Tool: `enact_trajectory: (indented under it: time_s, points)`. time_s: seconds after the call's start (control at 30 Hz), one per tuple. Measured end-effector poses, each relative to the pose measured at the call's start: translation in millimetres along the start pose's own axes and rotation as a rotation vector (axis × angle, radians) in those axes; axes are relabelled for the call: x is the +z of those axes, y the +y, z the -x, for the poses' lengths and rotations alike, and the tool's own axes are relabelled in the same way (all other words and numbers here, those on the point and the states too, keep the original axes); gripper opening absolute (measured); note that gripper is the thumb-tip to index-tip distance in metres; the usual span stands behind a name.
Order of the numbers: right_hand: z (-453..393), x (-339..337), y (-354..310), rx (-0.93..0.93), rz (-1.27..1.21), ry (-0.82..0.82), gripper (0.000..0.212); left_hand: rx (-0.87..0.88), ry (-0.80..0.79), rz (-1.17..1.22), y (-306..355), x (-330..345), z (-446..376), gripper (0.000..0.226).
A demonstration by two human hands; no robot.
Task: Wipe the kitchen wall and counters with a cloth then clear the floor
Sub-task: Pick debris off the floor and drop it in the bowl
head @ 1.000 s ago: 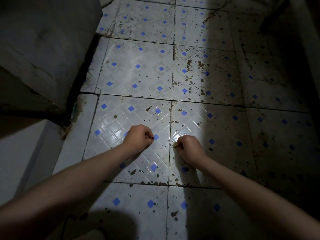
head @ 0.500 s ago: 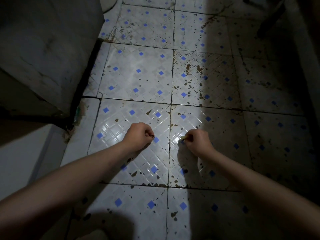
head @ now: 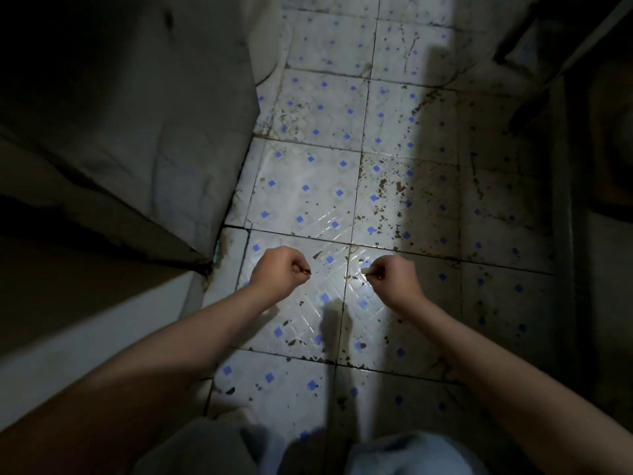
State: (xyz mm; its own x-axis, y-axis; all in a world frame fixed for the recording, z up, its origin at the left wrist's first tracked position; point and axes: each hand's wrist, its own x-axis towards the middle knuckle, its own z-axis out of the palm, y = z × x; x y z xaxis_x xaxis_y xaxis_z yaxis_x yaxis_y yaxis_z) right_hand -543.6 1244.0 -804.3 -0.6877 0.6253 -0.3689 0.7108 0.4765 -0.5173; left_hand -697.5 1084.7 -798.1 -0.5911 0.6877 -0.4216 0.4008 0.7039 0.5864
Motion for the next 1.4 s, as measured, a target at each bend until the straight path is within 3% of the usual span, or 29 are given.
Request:
enact_trajectory:
  time_s: [0.2, 0.9, 1.17, 1.4]
  points:
    - [30, -78, -62, 0.010, -0.019, 0.001, 0.012, -0.038, 0.047, 0.019, 64, -72, 27, 0.012]
    - [179, -361, -220, 0.032, -0.061, 0.001, 0.010, 0.017, 0.106, 0.007, 292, -300, 182, 0.006]
    - [229, -445, -245, 0.038, -0.075, 0.048, 0.009, 0.065, 0.150, 0.050, 363, -333, 236, 0.006]
    - [266, -475, -233, 0.072, -0.133, 0.103, 0.010, 0.099, 0.150, 0.036, 389, -325, 268, 0.006]
